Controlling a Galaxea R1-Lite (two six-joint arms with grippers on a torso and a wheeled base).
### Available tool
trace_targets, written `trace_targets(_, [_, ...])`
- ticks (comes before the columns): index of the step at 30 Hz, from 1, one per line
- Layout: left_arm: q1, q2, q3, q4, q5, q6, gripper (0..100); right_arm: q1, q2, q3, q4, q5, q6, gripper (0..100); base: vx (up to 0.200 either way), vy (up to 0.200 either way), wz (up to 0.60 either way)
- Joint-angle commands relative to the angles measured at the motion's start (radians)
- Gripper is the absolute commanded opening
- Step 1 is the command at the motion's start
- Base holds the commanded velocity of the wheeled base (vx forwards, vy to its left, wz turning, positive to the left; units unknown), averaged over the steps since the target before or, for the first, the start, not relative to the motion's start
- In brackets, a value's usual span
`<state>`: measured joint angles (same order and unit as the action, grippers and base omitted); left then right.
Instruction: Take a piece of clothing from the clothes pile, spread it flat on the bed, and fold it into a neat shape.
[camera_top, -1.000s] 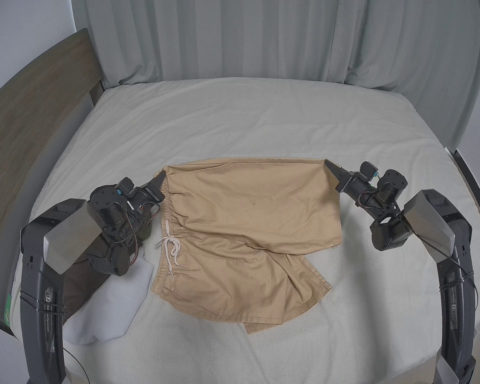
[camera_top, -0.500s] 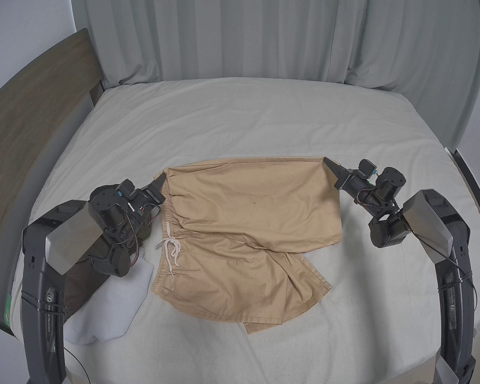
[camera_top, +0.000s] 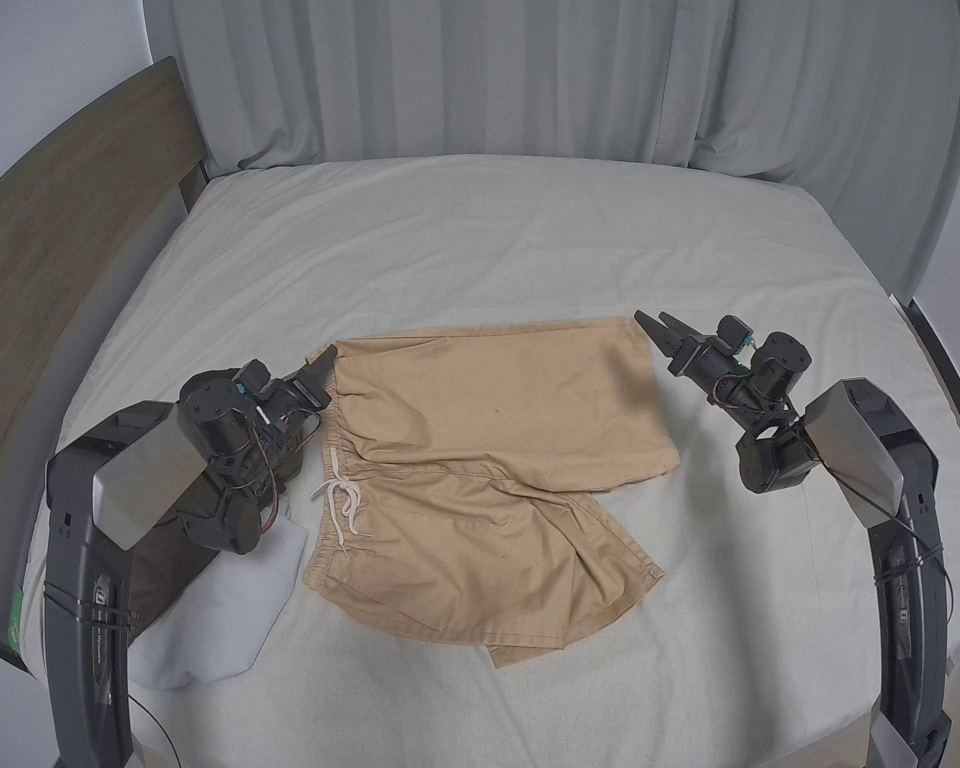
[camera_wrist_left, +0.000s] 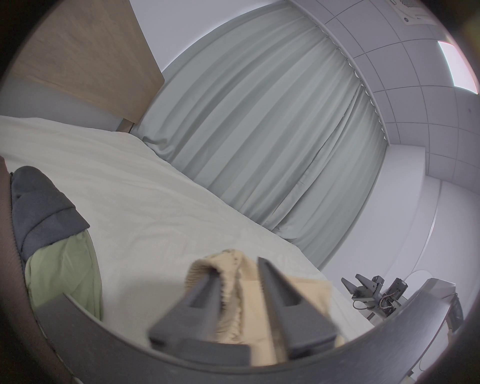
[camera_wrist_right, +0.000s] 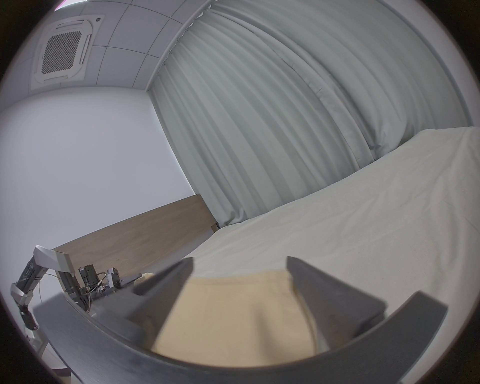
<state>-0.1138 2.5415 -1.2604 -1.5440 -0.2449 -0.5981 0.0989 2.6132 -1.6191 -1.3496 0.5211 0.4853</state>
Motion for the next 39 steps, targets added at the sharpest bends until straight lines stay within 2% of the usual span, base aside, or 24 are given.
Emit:
trace_targets(1, [-0.004,-0.003,0.007,-0.001,-0.005,-0.005,100,0.001,-0.001,0.001,-0.002,0.000,-0.001,100,0.000,0.000,0.00])
trace_targets(11, [-0.035,-0.012,0.081,-0.001,-0.001,-0.029,100,0.012,-0.110,0.268,-0.077,-0.003,-0.005,100,0.000,0.000,0.00])
trace_targets(17, [-0.024,-0.130,0.263,-0.005,-0.011,-0.023,100,0.051,-0.232,0.544,-0.191,-0.001,-0.007,100,0.000,0.000,0.00])
trace_targets(22, [-0.024,-0.280,0.432,-0.004,-0.034,-0.020,100,0.091,-0.363,0.763,-0.194,-0.003,-0.007,100,0.000,0.000,0.00])
trace_targets(25, [-0.015,-0.400,0.601,-0.001,-0.076,0.001,100,0.102,-0.447,0.901,-0.194,-0.004,-0.031,100,0.000,0.000,0.00])
trace_targets(26, [-0.015,-0.400,0.601,-0.001,-0.076,0.001,100,0.102,-0.447,0.901,-0.194,-0.004,-0.031,100,0.000,0.000,0.00])
trace_targets(27, [0.002,-0.472,0.707,-0.001,-0.129,0.017,100,0.102,-0.495,0.981,-0.192,-0.004,-0.057,100,0.000,0.000,0.00])
trace_targets(29, [0.016,-0.537,0.789,-0.001,-0.194,0.017,100,0.104,-0.525,1.039,-0.192,-0.006,-0.080,100,0.000,0.000,0.00])
trace_targets(30, [0.016,-0.537,0.789,-0.001,-0.194,0.017,100,0.104,-0.525,1.039,-0.192,-0.006,-0.080,100,0.000,0.000,0.00])
trace_targets(32, [0.029,-0.599,0.855,-0.001,-0.255,0.023,100,0.097,-0.575,1.111,-0.194,-0.006,-0.109,100,0.000,0.000,0.00])
trace_targets(39, [0.028,-0.665,0.937,-0.001,-0.340,0.084,100,0.102,-0.645,1.219,-0.192,0.000,-0.102,100,0.000,0.000,0.00])
